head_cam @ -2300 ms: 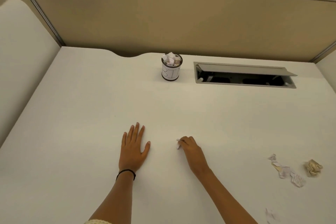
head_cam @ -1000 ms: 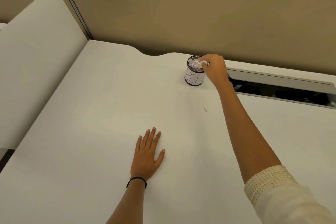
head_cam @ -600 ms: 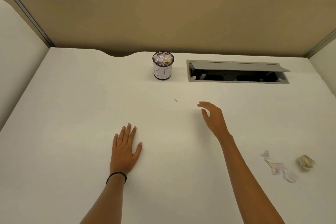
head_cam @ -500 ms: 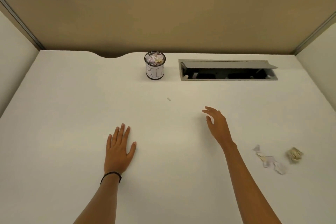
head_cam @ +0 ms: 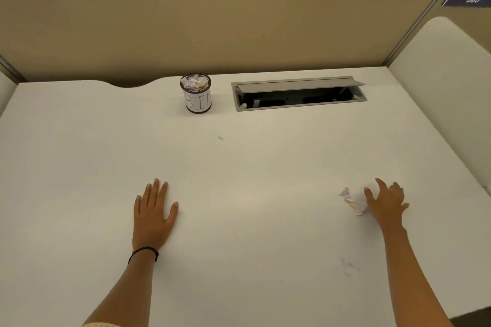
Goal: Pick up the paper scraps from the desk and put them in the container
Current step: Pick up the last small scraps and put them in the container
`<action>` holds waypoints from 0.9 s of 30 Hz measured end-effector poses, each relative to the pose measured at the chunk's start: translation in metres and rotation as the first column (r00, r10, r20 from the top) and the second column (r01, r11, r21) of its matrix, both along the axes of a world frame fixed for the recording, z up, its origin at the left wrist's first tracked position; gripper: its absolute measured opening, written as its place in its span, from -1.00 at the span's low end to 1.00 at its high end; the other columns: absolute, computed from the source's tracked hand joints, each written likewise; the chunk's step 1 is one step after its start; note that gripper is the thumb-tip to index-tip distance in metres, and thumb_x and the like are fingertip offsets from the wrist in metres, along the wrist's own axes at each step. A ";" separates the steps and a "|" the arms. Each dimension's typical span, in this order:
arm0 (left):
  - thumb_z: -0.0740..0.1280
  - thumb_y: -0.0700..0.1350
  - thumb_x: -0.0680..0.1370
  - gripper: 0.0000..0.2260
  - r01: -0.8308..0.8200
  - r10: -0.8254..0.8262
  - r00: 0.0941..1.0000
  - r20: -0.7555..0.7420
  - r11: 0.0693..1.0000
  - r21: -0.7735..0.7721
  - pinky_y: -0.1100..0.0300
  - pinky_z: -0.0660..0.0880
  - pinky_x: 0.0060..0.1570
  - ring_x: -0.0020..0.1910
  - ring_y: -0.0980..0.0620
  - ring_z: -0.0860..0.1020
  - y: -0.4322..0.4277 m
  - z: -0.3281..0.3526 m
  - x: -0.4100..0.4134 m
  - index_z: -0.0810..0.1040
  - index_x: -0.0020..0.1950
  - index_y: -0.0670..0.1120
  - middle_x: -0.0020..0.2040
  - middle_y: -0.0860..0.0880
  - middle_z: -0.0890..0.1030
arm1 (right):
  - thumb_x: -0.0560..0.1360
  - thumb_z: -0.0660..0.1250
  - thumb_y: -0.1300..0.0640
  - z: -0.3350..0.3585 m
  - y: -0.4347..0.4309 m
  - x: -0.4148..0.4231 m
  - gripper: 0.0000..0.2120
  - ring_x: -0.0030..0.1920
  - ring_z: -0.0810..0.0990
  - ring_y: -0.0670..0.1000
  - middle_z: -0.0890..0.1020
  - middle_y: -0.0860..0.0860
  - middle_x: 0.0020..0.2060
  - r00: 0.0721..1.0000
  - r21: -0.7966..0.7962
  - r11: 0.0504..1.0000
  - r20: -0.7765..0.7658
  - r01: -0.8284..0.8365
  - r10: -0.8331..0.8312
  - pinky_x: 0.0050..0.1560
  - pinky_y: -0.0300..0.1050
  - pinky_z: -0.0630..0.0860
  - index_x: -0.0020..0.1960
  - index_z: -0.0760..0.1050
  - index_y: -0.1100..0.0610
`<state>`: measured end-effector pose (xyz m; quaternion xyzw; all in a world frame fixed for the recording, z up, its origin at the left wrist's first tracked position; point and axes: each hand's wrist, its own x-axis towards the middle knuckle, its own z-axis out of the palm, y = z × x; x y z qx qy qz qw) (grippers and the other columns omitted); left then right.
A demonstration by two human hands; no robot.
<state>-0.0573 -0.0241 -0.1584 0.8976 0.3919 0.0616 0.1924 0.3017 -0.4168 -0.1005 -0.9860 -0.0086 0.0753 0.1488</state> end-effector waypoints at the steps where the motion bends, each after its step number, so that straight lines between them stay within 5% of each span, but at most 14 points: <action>1: -0.11 0.24 0.50 -0.36 0.000 0.000 1.000 0.001 1.000 -0.001 0.01 -0.10 0.50 0.53 0.04 -0.02 0.000 0.000 0.000 0.09 0.53 0.00 0.55 0.03 0.05 | 0.56 0.23 0.05 -0.003 -0.004 -0.002 -0.55 0.49 0.05 0.27 0.19 0.31 0.43 1.000 0.015 1.000 -0.014 0.012 -0.012 0.41 0.38 0.01 0.39 0.32 0.20; 7: -0.09 0.23 0.50 -0.36 0.007 -0.007 1.000 0.013 1.000 -0.003 0.01 -0.10 0.50 0.53 0.03 -0.01 0.000 -0.001 0.000 0.09 0.53 0.00 0.55 0.03 0.05 | 0.57 0.22 0.15 -0.009 -0.008 -0.022 -0.62 0.46 0.13 0.28 0.24 0.38 0.39 0.998 0.184 0.983 0.069 -0.003 -0.010 0.46 0.09 0.05 0.33 0.38 0.31; 13: -0.10 0.24 0.50 -0.36 0.005 -0.005 1.000 0.015 1.000 -0.003 0.01 -0.10 0.50 0.53 0.03 -0.01 0.000 0.000 0.000 0.09 0.54 -0.01 0.55 0.02 0.05 | 0.55 0.24 0.20 -0.010 0.007 -0.055 -0.62 0.46 0.13 0.23 0.20 0.27 0.43 0.994 0.266 0.960 0.079 -0.090 0.071 0.38 0.10 0.24 0.36 0.39 0.21; 19: -0.10 0.23 0.50 -0.36 0.006 -0.006 1.000 0.018 1.000 0.001 0.01 -0.09 0.50 0.53 0.02 0.00 -0.001 0.000 0.000 0.09 0.53 -0.01 0.55 0.02 0.05 | 0.55 0.24 0.27 -0.007 0.029 -0.077 -0.60 0.51 0.02 0.19 0.09 0.24 0.49 0.979 0.129 0.970 0.019 -0.206 0.205 0.34 0.14 0.32 0.37 0.38 0.12; 27: -0.09 0.22 0.51 -0.38 -0.006 0.006 1.000 0.010 1.000 -0.002 0.00 -0.08 0.50 0.53 0.04 -0.01 0.001 -0.003 -0.001 0.08 0.54 0.01 0.55 0.04 0.04 | 0.53 0.19 0.25 -0.010 0.061 -0.083 -0.70 0.27 0.36 0.16 0.40 0.12 0.29 0.956 0.066 0.955 0.073 -0.290 0.285 0.16 0.03 0.39 0.25 0.46 0.15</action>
